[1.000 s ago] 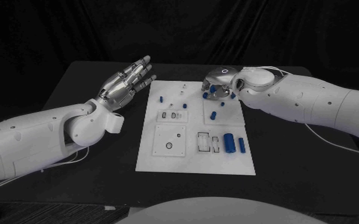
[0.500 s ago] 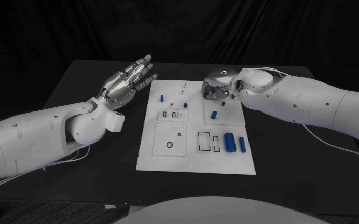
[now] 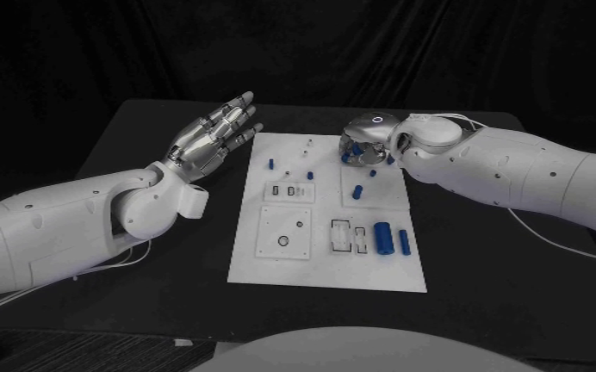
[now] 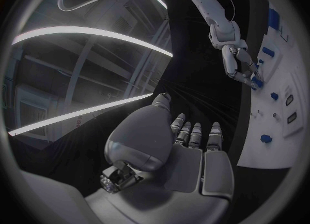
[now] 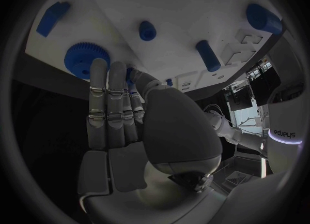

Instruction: Assemble the parts on the task board

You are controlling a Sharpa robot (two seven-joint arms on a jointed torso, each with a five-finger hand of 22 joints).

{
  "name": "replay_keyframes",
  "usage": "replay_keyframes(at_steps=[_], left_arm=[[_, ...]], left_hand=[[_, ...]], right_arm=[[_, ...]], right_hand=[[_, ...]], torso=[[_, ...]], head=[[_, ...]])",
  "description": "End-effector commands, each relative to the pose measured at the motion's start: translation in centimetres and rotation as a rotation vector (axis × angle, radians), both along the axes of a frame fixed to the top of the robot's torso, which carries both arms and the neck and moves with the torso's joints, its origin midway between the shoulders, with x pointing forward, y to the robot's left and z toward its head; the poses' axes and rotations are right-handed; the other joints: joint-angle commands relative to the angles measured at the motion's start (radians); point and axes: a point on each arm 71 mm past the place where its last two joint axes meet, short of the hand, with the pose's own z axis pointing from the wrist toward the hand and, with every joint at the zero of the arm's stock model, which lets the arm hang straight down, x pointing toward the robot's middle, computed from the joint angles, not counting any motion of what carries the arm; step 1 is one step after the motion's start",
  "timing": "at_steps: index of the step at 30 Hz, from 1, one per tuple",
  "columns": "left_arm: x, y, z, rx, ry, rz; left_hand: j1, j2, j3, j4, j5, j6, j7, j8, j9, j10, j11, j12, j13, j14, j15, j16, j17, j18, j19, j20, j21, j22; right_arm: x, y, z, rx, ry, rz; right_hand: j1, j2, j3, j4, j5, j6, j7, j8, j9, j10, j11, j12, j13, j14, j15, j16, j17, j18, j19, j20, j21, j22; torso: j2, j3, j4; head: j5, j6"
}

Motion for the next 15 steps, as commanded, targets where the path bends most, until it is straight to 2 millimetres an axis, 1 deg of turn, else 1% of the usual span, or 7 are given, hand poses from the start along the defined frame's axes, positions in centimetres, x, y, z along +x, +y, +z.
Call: replay_keyframes(at_steps=[1,3,6,9,12,14,15], left_arm=[[-0.1,-0.1,0.1,-0.017,-0.01,-0.007],[-0.2,-0.1,0.2,-0.016,-0.01,-0.005],[-0.2,-0.2,0.2,-0.017,-0.012,-0.003],[-0.2,-0.2,0.2,-0.018,-0.015,-0.001],[-0.2,-0.3,0.2,-0.019,-0.016,-0.001],[-0.2,-0.3,0.2,-0.019,-0.016,-0.002],[-0.2,-0.3,0.2,-0.02,-0.017,-0.002]], left_hand=[[0.009,-0.002,0.005,-0.001,0.004,0.006,0.004,0.004,0.001,0.003,0.006,0.004,0.001,0.001,0.007,-0.004,-0.002,0.016,-0.001,0.01,-0.006,-0.002],[0.009,-0.002,0.005,-0.001,0.004,0.006,0.004,0.004,0.001,0.003,0.006,0.004,0.001,0.001,0.007,-0.004,-0.002,0.016,-0.001,0.01,-0.006,-0.002],[0.01,-0.005,0.006,-0.003,0.007,0.008,0.005,0.005,0.001,0.004,0.007,0.005,0.002,0.001,0.008,-0.004,-0.002,0.017,-0.001,0.011,-0.006,-0.002],[0.014,-0.008,0.009,-0.009,0.013,-0.002,-0.005,0.003,0.0,0.003,0.003,0.004,0.001,0.001,0.009,-0.004,-0.002,0.017,-0.001,0.012,-0.006,-0.002],[0.015,-0.008,0.009,-0.01,0.014,-0.002,-0.006,0.003,0.0,0.002,0.002,0.004,0.001,0.001,0.01,-0.004,-0.002,0.017,-0.001,0.012,-0.006,-0.002],[0.016,-0.009,0.01,-0.012,0.015,-0.002,-0.007,0.003,0.0,0.002,0.0,0.004,0.001,0.001,0.01,-0.004,-0.002,0.017,-0.001,0.012,-0.006,-0.002],[0.016,-0.009,0.01,-0.012,0.016,-0.002,-0.007,0.003,0.0,0.001,0.0,0.004,0.001,0.001,0.01,-0.004,-0.002,0.017,-0.001,0.012,-0.006,-0.002]], right_arm=[[0.4,0.4,1.8,0.064,-0.059,0.009],[0.6,0.6,2.7,0.068,-0.073,0.01],[1.0,1.0,4.0,0.073,-0.094,0.013],[1.3,1.5,4.5,0.071,-0.101,0.015],[1.6,2.0,4.8,0.066,-0.102,0.014],[1.9,2.3,4.9,0.062,-0.104,0.013],[2.0,2.4,4.9,0.061,-0.104,0.012]], right_hand=[[0.001,0.0,0.006,0.002,0.002,0.007,0.003,0.002,0.002,0.005,0.001,-0.004,0.002,0.007,-0.001,0.007,0.002,0.009,-0.006,0.0,0.007,0.002],[-0.002,-0.002,0.007,0.003,-0.001,0.008,0.003,0.002,0.003,0.006,0.001,-0.007,0.002,0.009,-0.001,0.007,0.002,0.009,-0.006,0.0,0.011,0.006],[-0.005,-0.005,0.008,0.005,-0.004,0.008,0.002,0.0,0.003,0.007,0.001,-0.011,0.002,0.01,0.0,0.008,0.003,0.009,-0.007,0.001,0.013,0.009],[-0.003,-0.008,0.011,0.003,-0.003,0.007,0.0,-0.001,0.004,0.009,0.0,-0.013,0.002,0.011,-0.001,0.008,0.003,0.009,-0.008,0.001,0.015,0.012],[-0.001,-0.012,0.014,0.0,-0.003,0.007,0.0,-0.002,0.004,0.01,0.0,-0.017,0.002,0.01,-0.002,0.008,0.004,0.009,-0.01,0.0,0.018,0.016],[-0.003,-0.014,0.015,0.001,-0.005,0.005,0.0,-0.005,0.004,0.008,0.001,-0.021,0.001,0.01,-0.001,0.008,0.004,0.009,-0.011,0.001,0.02,0.019],[-0.003,-0.015,0.016,0.001,-0.005,0.004,0.0,-0.005,0.004,0.008,0.001,-0.022,0.001,0.01,-0.001,0.008,0.004,0.009,-0.011,0.001,0.021,0.02]], torso=[[0.0,-0.0003,0.0],[0.0,-0.0004,0.0004],[0.0,-0.0005,-0.001],[0.0,-0.0008,-0.0005],[0.001,-0.0009,0.0017],[0.004,-0.0019,0.0055],[0.005,-0.0029,0.0085]], head=[[0.007,0.002],[0.01,0.003],[0.018,0.003],[0.019,0.004],[0.023,0.001],[0.022,0.001],[0.02,0.001]])
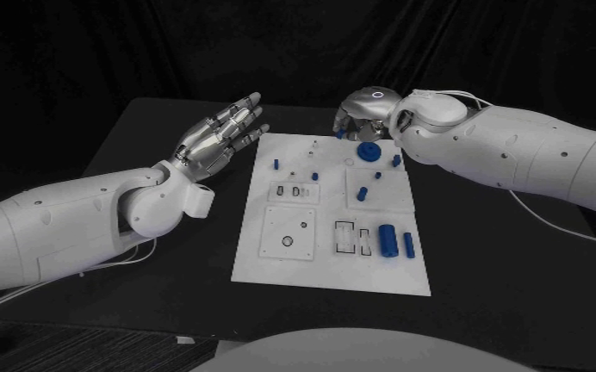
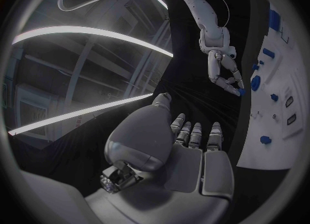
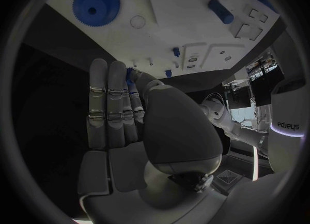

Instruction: Assemble the parts on the task board

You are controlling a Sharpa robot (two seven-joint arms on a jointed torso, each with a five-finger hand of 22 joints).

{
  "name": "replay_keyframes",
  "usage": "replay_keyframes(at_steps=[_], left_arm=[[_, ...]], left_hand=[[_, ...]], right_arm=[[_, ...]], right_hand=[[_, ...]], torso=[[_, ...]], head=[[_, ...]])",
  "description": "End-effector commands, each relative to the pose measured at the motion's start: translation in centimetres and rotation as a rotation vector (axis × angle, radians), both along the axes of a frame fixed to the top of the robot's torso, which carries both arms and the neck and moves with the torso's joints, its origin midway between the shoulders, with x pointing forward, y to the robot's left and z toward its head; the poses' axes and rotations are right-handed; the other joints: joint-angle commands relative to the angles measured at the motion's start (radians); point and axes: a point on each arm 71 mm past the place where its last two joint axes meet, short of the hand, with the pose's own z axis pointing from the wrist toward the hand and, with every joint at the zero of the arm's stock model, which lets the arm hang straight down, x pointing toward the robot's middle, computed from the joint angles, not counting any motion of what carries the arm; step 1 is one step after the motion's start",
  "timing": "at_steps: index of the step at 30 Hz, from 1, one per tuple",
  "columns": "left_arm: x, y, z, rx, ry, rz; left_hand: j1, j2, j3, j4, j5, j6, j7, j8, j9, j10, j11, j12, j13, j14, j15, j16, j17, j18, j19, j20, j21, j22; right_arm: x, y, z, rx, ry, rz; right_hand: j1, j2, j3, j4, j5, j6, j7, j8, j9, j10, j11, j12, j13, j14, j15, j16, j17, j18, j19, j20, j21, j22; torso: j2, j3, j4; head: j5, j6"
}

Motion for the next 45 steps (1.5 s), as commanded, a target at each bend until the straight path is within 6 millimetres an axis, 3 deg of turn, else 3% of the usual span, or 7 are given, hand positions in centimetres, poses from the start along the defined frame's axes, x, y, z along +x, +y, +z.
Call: replay_keyframes(at_steps=[1,5,12,19,31,45], left_arm=[[-0.1,-0.1,0.2,-0.018,-0.017,0.001],[-0.1,-0.2,0.2,-0.02,-0.016,-0.003],[-0.2,-0.3,0.2,-0.022,-0.015,-0.008],[-0.2,-0.4,0.2,-0.026,-0.016,-0.013],[-0.2,-0.5,0.2,-0.027,-0.018,-0.011],[0.0,-0.7,0.2,-0.026,-0.014,-0.02]], left_hand=[[0.008,-0.002,0.002,-0.004,0.007,0.0,-0.005,0.003,0.0,-0.003,-0.004,0.003,0.0,-0.002,0.006,-0.004,-0.001,0.017,-0.001,0.004,-0.006,-0.002],[0.009,-0.002,0.002,-0.005,0.007,0.002,-0.005,0.003,0.0,-0.003,-0.005,0.003,0.0,-0.002,0.006,-0.004,-0.001,0.017,-0.001,0.004,-0.006,-0.002],[0.009,-0.002,0.002,-0.005,0.008,0.003,-0.005,0.004,0.0,-0.003,-0.005,0.003,0.0,-0.002,0.005,-0.004,-0.001,0.017,-0.001,0.004,-0.006,-0.002],[0.01,-0.001,0.004,-0.006,0.01,0.004,-0.004,0.005,0.001,-0.003,-0.005,0.003,0.0,-0.002,0.006,-0.004,-0.001,0.017,-0.001,0.003,-0.006,-0.002],[0.01,0.0,0.004,-0.007,0.011,0.004,-0.004,0.005,0.001,-0.004,-0.005,0.003,0.0,-0.002,0.006,-0.004,-0.001,0.017,-0.001,0.003,-0.006,-0.002],[0.011,0.0,0.006,-0.008,0.013,0.007,-0.002,0.005,0.001,-0.004,-0.004,0.003,0.0,-0.002,0.007,-0.004,-0.001,0.017,-0.001,0.003,-0.006,-0.002]], right_arm=[[0.4,0.2,0.3,0.007,-0.012,-0.014],[1.0,0.7,0.3,-0.003,-0.01,-0.021],[1.6,1.6,0.1,-0.014,-0.009,-0.032],[2.0,2.2,0.0,-0.024,-0.008,-0.052],[2.2,2.4,-0.3,-0.042,0.017,-0.074],[2.1,2.2,-0.9,-0.058,0.043,-0.089]], right_hand=[[0.003,-0.009,0.008,0.001,-0.005,0.002,-0.002,-0.006,0.002,0.008,0.001,-0.005,0.0,0.006,0.003,0.004,0.002,0.009,-0.005,0.0,0.008,0.003],[-0.001,-0.012,0.011,0.004,-0.007,-0.003,-0.002,-0.01,0.001,0.004,0.003,-0.012,0.0,0.005,0.004,0.004,0.002,0.009,-0.009,0.001,0.01,0.007],[-0.007,-0.014,0.014,0.008,-0.012,-0.008,-0.002,-0.015,0.001,0.002,0.004,-0.021,0.0,0.002,0.005,0.004,0.003,0.009,-0.014,0.002,0.012,0.012],[-0.013,-0.018,0.016,0.012,-0.019,-0.012,-0.002,-0.02,0.001,-0.001,0.006,-0.027,0.001,0.0,0.007,0.003,0.004,0.008,-0.019,0.004,0.013,0.017],[-0.015,-0.025,0.022,0.013,-0.026,-0.024,-0.003,-0.03,-0.001,-0.012,0.008,-0.038,0.0,-0.004,0.007,0.003,0.006,0.009,-0.027,0.006,0.015,0.025],[-0.009,-0.029,0.036,0.009,-0.019,-0.04,0.0,-0.044,-0.003,-0.03,0.013,-0.04,0.0,-0.011,0.008,0.003,0.009,0.009,-0.036,0.007,0.019,0.035]], torso=[[0.006,-0.0029,0.0111],[0.013,-0.0037,0.0198],[0.025,-0.0021,0.032],[0.035,-0.0029,0.0395],[0.046,-0.0042,0.0445],[0.04,-0.0064,0.0421]], head=[[-0.004,0.0],[-0.01,0.005],[-0.025,0.017],[-0.036,0.029],[-0.042,0.043],[-0.04,0.033]])
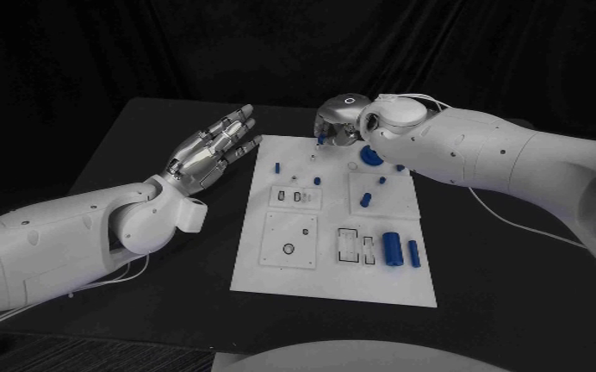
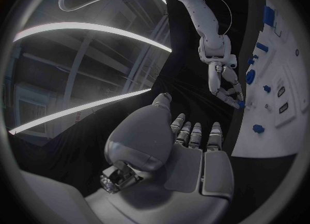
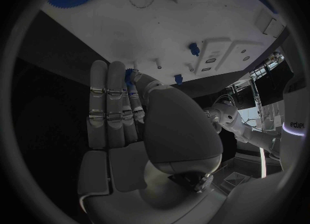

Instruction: Assemble the parts on the task board

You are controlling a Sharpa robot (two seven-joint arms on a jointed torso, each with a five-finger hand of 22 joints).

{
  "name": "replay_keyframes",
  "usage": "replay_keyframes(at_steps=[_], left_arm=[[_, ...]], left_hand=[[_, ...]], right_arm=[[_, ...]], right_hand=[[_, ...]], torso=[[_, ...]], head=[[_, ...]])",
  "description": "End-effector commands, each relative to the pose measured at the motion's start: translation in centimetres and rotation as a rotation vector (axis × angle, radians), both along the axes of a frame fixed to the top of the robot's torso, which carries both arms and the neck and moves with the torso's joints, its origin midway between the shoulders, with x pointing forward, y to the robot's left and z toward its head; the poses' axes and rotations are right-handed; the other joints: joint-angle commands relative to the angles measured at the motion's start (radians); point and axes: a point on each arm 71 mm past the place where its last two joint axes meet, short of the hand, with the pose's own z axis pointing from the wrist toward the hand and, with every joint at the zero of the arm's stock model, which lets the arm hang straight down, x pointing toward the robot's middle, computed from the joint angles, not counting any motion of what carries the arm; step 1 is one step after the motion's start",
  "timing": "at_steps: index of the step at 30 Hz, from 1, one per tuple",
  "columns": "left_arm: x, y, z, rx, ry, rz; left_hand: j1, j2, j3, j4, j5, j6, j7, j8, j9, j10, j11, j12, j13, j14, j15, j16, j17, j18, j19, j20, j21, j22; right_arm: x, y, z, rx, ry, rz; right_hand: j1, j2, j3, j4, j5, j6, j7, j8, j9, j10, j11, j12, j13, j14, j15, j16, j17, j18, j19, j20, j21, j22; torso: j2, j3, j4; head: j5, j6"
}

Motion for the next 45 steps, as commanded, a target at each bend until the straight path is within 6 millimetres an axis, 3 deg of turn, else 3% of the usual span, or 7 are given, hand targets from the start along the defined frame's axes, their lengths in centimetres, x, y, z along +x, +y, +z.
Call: replay_keyframes(at_steps=[1,24,36,40,42,44,45], left_arm=[[0.0,-0.1,0.1,-0.021,-0.013,-0.009],[0.4,-0.2,0.0,-0.016,-0.01,-0.014],[0.5,-0.3,-0.1,-0.014,-0.007,-0.018],[0.5,-0.3,-0.1,-0.011,-0.005,-0.019],[0.5,-0.3,-0.1,-0.011,-0.004,-0.019],[0.6,-0.3,-0.2,-0.009,-0.003,-0.018],[0.6,-0.2,-0.2,-0.009,-0.003,-0.018]], left_hand=[[0.011,0.001,0.001,-0.003,0.004,0.009,-0.001,0.006,0.002,-0.004,-0.003,0.003,0.0,-0.002,0.007,-0.004,-0.002,0.017,-0.001,0.003,-0.006,-0.001],[0.012,0.003,0.004,-0.005,0.005,0.015,0.002,0.008,0.003,-0.005,-0.002,0.003,0.0,-0.002,0.009,-0.004,-0.002,0.017,-0.001,0.003,-0.006,-0.001],[0.012,0.005,0.006,-0.006,0.005,0.021,0.005,0.01,0.004,-0.006,0.0,0.002,0.0,-0.002,0.011,-0.004,-0.002,0.017,-0.001,0.003,-0.006,-0.001],[0.012,0.007,0.008,-0.006,0.006,0.023,0.006,0.011,0.004,-0.006,0.001,0.002,-0.001,-0.002,0.011,-0.004,-0.002,0.017,-0.001,0.004,-0.006,-0.001],[0.012,0.007,0.008,-0.006,0.006,0.024,0.006,0.011,0.004,-0.006,0.001,0.002,-0.001,-0.002,0.012,-0.004,-0.002,0.017,-0.001,0.004,-0.006,-0.001],[0.012,0.007,0.009,-0.006,0.006,0.024,0.006,0.011,0.004,-0.007,0.001,0.002,-0.001,-0.002,0.012,-0.004,-0.002,0.017,-0.001,0.004,-0.006,-0.001],[0.012,0.007,0.009,-0.006,0.006,0.024,0.006,0.011,0.004,-0.007,0.001,0.002,-0.001,-0.002,0.012,-0.004,-0.002,0.017,-0.001,0.004,-0.006,-0.001]], right_arm=[[0.0,-0.2,-0.4,-0.013,0.017,-0.027],[-0.2,0.4,-1.0,-0.007,0.022,-0.013],[-0.3,0.8,-1.1,-0.009,0.027,-0.011],[-0.2,0.8,-1.3,-0.023,0.042,-0.034],[-0.2,0.7,-1.4,-0.033,0.053,-0.051],[-0.1,0.5,-1.5,-0.043,0.062,-0.069],[-0.1,0.4,-1.5,-0.046,0.064,-0.079]], right_hand=[[0.001,-0.011,0.004,0.0,0.001,-0.005,0.0,-0.004,-0.002,-0.004,-0.001,-0.004,-0.001,-0.003,0.001,0.003,0.001,0.009,-0.007,0.0,0.005,0.001],[0.001,-0.007,0.009,0.002,-0.001,-0.008,-0.001,-0.007,-0.002,-0.008,-0.001,-0.003,0.0,-0.005,-0.003,0.004,0.002,0.01,-0.01,0.0,0.007,0.006],[-0.008,-0.011,0.013,0.007,-0.019,-0.026,-0.004,-0.017,-0.004,-0.023,0.0,-0.003,0.0,-0.013,-0.009,0.002,0.004,0.011,-0.02,-0.004,0.007,0.015],[-0.012,-0.019,0.015,0.008,-0.023,-0.056,-0.012,-0.023,-0.01,-0.055,0.0,-0.004,-0.001,-0.026,-0.013,-0.003,0.005,0.01,-0.031,-0.008,0.004,0.021],[-0.019,-0.032,0.01,0.006,-0.034,-0.13,-0.031,-0.023,-0.025,-0.137,0.007,-0.004,-0.001,-0.05,-0.008,-0.012,0.004,0.008,-0.049,-0.005,-0.004,0.025],[-0.022,-0.035,-0.002,0.0,-0.041,-0.185,-0.039,-0.023,-0.035,-0.2,0.013,-0.003,0.0,-0.064,-0.003,-0.013,0.005,0.006,-0.062,0.0,-0.01,0.03],[-0.024,-0.033,-0.024,-0.01,-0.045,-0.242,-0.063,-0.023,-0.043,-0.268,0.014,-0.003,0.001,-0.086,0.003,-0.018,0.005,0.007,-0.079,0.004,-0.019,0.034]], torso=[[-0.001,-0.001,-0.0018],[0.0,-0.0027,0.0032],[-0.003,-0.0041,-0.0004],[-0.002,-0.0041,-0.0007],[-0.002,-0.0042,-0.0011],[-0.003,-0.0045,-0.0011],[-0.003,-0.0045,-0.001]], head=[[-0.001,-0.001],[-0.001,-0.01],[0.0,-0.013],[0.0,-0.013],[0.0,-0.013],[0.001,-0.014],[0.002,-0.015]])
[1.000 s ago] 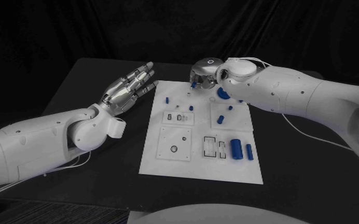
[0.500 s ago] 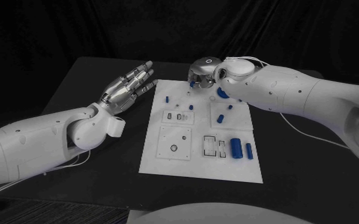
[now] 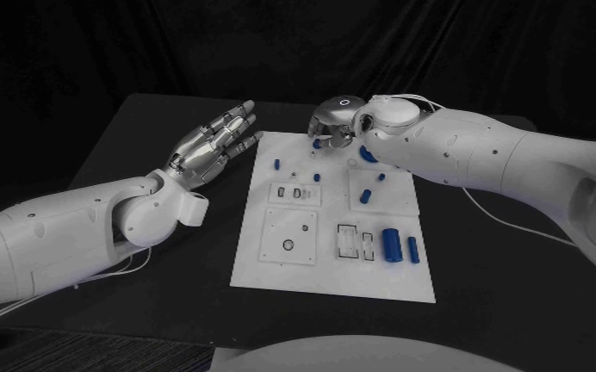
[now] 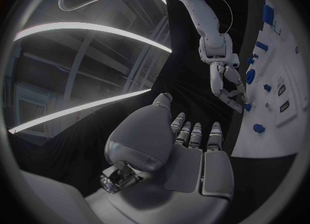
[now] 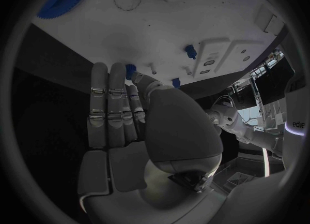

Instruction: Assemble the parts on the task board

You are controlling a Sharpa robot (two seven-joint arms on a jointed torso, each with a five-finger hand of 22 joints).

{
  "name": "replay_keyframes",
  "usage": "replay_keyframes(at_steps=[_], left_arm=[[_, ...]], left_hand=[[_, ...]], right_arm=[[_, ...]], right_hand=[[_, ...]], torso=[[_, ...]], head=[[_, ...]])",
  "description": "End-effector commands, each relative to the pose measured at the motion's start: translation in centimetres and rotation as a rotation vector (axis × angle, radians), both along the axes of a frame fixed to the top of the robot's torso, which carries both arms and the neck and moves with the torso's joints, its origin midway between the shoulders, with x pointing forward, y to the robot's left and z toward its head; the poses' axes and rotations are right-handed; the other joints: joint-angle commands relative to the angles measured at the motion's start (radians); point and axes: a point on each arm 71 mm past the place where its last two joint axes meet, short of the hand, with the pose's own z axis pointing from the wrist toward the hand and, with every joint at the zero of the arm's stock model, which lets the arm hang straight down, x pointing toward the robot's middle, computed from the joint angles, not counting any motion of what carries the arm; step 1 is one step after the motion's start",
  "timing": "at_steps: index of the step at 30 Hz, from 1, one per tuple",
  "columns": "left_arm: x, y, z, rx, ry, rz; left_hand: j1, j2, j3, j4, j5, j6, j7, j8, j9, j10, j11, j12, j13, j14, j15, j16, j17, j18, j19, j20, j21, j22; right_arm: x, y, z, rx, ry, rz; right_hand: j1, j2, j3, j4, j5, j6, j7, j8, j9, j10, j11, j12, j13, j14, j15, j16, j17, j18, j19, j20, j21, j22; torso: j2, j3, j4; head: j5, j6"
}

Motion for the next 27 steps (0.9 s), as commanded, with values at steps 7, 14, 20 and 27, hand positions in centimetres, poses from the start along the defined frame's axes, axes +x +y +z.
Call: replay_keyframes(at_steps=[7,14,20,27], left_arm=[[-0.1,0.1,0.0,-0.008,0.0,-0.008],[-0.2,0.4,0.1,-0.005,0.0,0.0],[-0.3,0.9,0.1,0.0,0.002,0.011],[-0.4,1.3,0.1,0.006,0.004,0.02]], left_hand=[[0.009,0.004,0.005,-0.003,0.007,0.004,0.002,0.004,0.001,-0.008,0.002,0.001,-0.001,0.002,0.009,-0.004,-0.001,0.017,-0.001,0.004,-0.006,-0.001],[0.009,0.004,0.006,-0.003,0.007,0.005,0.002,0.004,0.001,-0.008,0.002,0.001,-0.001,0.002,0.009,-0.004,-0.001,0.017,-0.001,0.004,-0.006,-0.001],[0.01,0.002,0.008,-0.007,0.011,0.005,0.002,0.004,0.001,-0.009,0.001,0.001,-0.001,0.002,0.011,-0.004,-0.001,0.017,-0.001,0.004,-0.006,-0.001],[0.014,-0.002,0.012,-0.016,0.023,0.01,0.002,0.006,0.002,-0.006,0.002,0.003,0.0,0.002,0.012,-0.004,-0.001,0.017,-0.001,0.005,-0.006,-0.001]], right_arm=[[0.3,-1.3,0.0,0.002,-0.029,-0.077],[0.1,-2.6,2.2,0.091,-0.126,-0.046],[-0.9,-4.6,5.5,0.136,-0.17,-0.04],[-2.2,-8.6,6.7,0.069,-0.123,-0.08]], right_hand=[[-0.002,0.023,-0.093,-0.042,-0.005,-0.229,-0.042,-0.006,-0.016,-0.212,0.006,0.004,0.005,-0.064,0.013,-0.002,0.004,0.009,-0.045,0.014,-0.029,0.026],[0.013,0.045,-0.105,-0.056,0.004,-0.113,0.039,0.028,0.003,-0.143,-0.006,0.067,0.021,-0.05,0.001,0.012,0.007,0.011,-0.036,0.004,-0.023,0.044],[-0.004,0.05,-0.109,-0.036,-0.008,-0.061,0.055,0.036,0.004,-0.026,0.001,0.147,0.035,-0.041,0.003,0.023,0.006,0.01,-0.027,0.005,-0.024,0.06],[-0.034,0.063,-0.161,-0.011,-0.03,-0.075,0.005,0.015,-0.003,-0.045,-0.048,0.56,0.334,-0.052,-0.027,0.149,0.138,0.012,-0.037,-0.009,-0.046,0.079]], torso=[[-0.001,-0.0008,0.0005],[-0.002,-0.0012,0.0011],[-0.003,-0.0015,-0.0034],[-0.005,-0.003,-0.0079]], head=[[0.002,0.001],[-0.003,0.009],[0.01,0.012],[0.012,0.017]])
